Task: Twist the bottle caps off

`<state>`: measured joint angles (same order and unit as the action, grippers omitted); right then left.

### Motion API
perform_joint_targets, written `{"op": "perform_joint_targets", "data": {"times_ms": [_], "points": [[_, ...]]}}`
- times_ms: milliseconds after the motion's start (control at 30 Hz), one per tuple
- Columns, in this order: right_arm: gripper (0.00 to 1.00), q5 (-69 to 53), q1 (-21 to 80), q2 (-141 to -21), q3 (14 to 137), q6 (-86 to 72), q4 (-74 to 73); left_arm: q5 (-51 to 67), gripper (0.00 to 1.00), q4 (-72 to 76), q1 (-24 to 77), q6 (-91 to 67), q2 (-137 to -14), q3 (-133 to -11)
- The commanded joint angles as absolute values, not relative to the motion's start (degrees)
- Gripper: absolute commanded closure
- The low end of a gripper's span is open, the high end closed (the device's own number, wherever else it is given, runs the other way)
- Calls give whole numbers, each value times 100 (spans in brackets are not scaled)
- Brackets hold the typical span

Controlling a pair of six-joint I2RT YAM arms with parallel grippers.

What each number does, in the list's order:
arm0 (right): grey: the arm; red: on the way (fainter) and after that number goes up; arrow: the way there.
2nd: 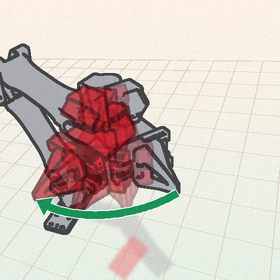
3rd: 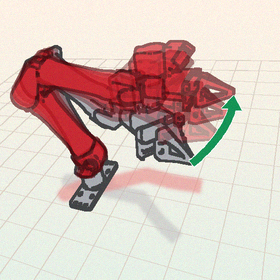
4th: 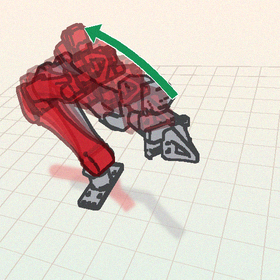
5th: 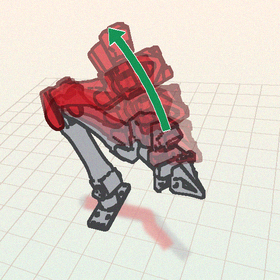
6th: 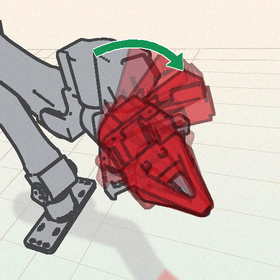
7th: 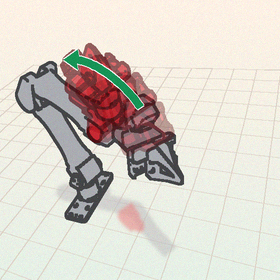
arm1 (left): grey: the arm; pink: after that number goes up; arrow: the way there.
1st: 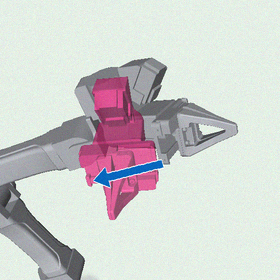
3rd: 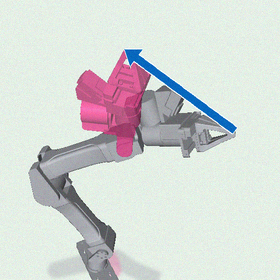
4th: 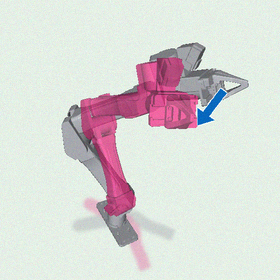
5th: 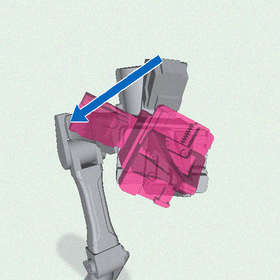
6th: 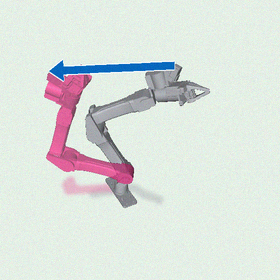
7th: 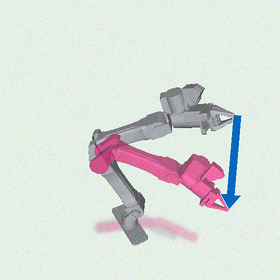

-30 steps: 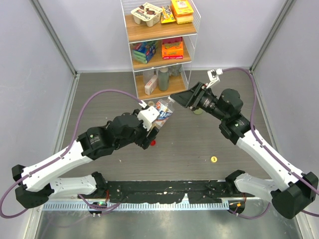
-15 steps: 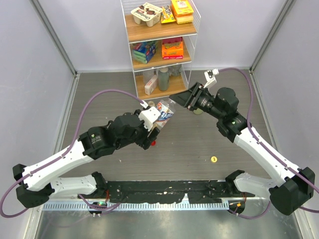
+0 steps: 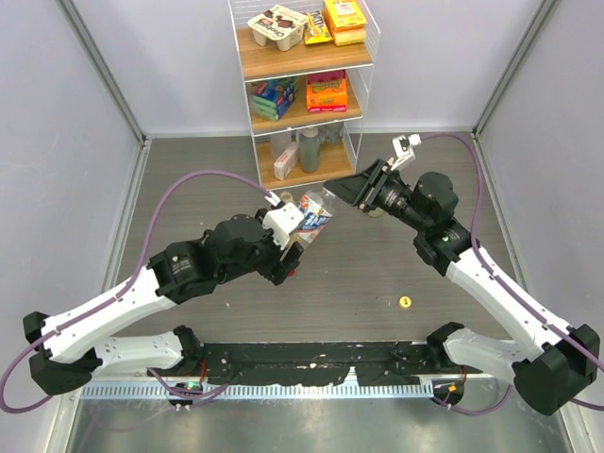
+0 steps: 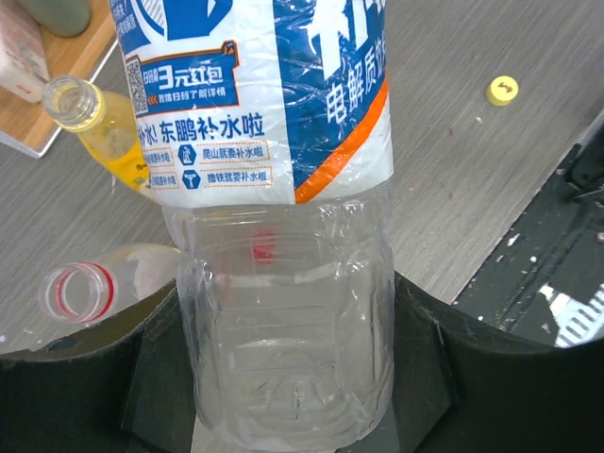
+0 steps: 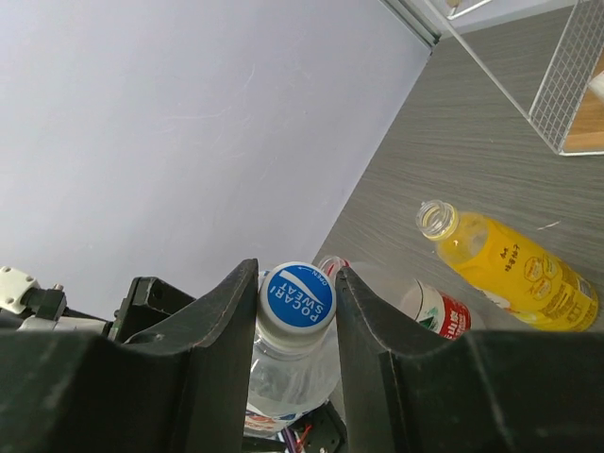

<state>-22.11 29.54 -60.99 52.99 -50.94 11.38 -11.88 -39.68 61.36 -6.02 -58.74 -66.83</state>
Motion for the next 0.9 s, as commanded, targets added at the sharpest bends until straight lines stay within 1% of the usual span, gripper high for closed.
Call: {"op": "perform_joint_targets", "data": {"times_ms": [0,200,433,600,867], "points": [[98,-2540,2979,-5740,5291,-4834,1766,-687,100,-3323,6117,-905,-5625,-6592],[98,-2847,2971,-5502,5256,-4606,1924,191,100,-2822,6117,-1265,-5423,-6443],[98,-3532,2971,-5362,5168,-4544,2381,957,100,-2189,6117,-1731,-5212,-6232],[98,-4076,2971,-5256,5150,-4448,2654,1791,100,-1803,6117,-1924,-5107,-6126],[98,-4939,2971,-4957,5019,-4570,3523,3320,100,-994,6117,-2214,-4966,-5977]]}}
